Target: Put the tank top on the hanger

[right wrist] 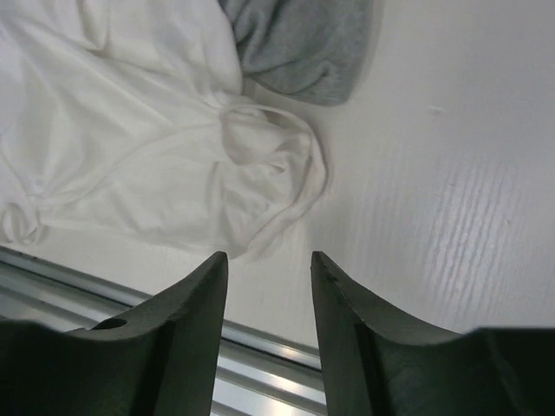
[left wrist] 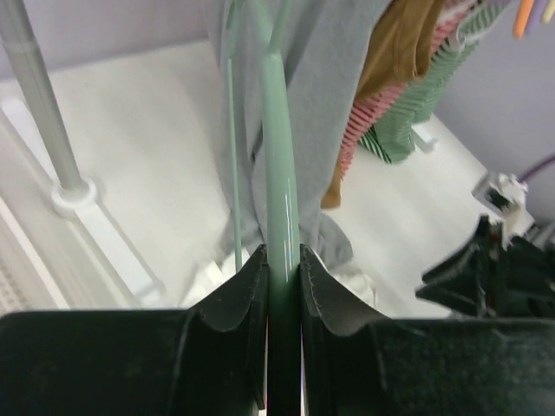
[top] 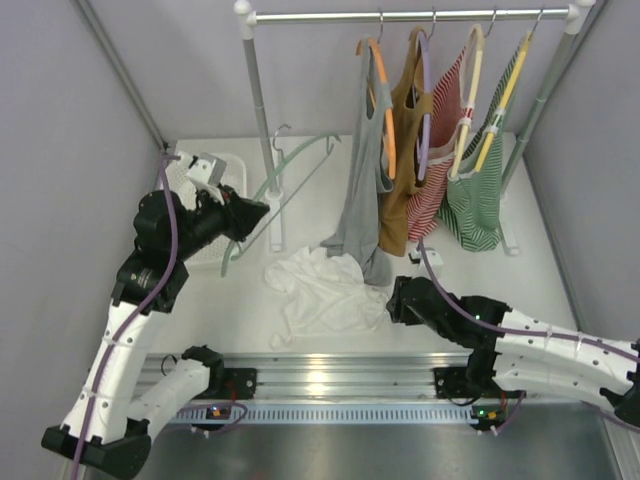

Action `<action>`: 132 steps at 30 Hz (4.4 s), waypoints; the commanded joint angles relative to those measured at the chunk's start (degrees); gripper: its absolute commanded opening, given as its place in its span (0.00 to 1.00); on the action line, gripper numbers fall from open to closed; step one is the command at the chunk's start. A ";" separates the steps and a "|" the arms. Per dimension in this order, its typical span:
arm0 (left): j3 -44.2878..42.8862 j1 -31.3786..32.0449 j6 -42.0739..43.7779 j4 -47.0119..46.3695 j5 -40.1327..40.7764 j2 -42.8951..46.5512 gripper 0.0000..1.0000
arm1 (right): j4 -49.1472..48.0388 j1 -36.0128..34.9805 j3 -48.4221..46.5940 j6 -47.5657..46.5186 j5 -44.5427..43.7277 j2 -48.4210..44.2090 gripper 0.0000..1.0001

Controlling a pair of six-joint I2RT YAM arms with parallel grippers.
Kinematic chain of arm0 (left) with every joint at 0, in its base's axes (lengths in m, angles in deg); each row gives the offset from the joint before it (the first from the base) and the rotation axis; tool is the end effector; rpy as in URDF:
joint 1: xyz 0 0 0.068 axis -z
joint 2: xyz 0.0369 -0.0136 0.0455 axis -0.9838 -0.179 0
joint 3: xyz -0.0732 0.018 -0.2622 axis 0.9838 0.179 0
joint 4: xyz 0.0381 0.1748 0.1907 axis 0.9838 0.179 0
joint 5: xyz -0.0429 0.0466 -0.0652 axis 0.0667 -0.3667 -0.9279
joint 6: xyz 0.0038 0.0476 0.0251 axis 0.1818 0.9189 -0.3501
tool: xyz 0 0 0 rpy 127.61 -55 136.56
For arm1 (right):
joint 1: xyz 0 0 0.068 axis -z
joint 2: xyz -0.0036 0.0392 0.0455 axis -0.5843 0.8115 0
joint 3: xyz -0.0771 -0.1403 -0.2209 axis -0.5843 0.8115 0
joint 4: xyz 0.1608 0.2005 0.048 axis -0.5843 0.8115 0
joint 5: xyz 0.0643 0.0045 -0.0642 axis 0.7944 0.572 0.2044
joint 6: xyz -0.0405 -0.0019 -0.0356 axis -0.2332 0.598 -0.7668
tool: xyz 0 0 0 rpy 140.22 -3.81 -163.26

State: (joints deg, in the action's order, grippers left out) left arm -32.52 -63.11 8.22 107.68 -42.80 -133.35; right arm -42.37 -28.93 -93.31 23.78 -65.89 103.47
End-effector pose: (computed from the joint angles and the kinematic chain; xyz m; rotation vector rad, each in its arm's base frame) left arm 0.1638 -0.0631 0.4300 0.3584 1.6917 -0.7170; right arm 0.0852 0.1416 0.2331 -0.1029 2.3040 0.4637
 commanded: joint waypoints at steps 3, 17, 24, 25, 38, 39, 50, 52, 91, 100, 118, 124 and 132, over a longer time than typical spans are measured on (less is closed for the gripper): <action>5.63 -0.23 -3.13 4.39 -7.24 6.29 0.00 | -4.55 10.34 5.03 1.54 8.82 -0.08 0.38; 4.49 1.61 0.82 16.87 -16.47 7.53 0.00 | -20.11 14.76 6.45 0.40 12.70 18.29 0.35; 1.86 6.69 2.22 23.37 -16.84 6.74 0.00 | -22.84 14.85 7.06 0.57 9.54 23.30 0.38; 1.42 7.84 2.75 24.34 -15.18 6.12 0.00 | -23.02 14.85 6.97 0.49 9.27 23.57 0.38; -1.83 15.50 4.42 30.41 -7.16 2.78 0.00 | -20.56 14.85 8.29 2.07 8.04 22.17 0.34; -1.75 15.59 4.42 30.41 -6.99 2.69 0.00 | -19.86 14.85 8.64 2.07 8.13 20.95 0.35; -1.66 16.55 4.42 29.88 -7.34 1.11 0.00 | -19.94 14.85 8.47 1.80 8.39 22.34 0.36; -1.83 16.73 4.51 29.97 -6.90 0.93 0.00 | -19.77 14.85 7.68 1.80 8.04 23.48 0.36; 0.54 17.17 3.11 28.30 -6.20 1.11 0.00 | -11.07 7.03 1.44 5.41 7.95 27.17 0.30; 3.26 17.26 1.53 26.72 -5.84 2.95 0.00 | -6.06 6.24 2.14 6.64 7.42 25.86 0.22; 7.48 17.26 -0.76 23.03 -12.61 5.24 0.00 | -2.37 9.66 1.00 5.68 4.79 16.90 0.00; 8.36 17.70 -1.11 22.24 -14.11 4.63 0.00 | -0.96 10.37 -0.32 5.06 4.09 15.57 0.00; 9.41 18.58 -0.59 21.54 -14.46 3.22 0.00 | -0.96 10.81 -0.93 4.18 3.82 14.78 0.00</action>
State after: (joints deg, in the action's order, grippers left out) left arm -23.58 -45.01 7.74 134.02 -55.24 -129.74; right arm -43.85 -18.81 -91.39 28.89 -60.43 119.75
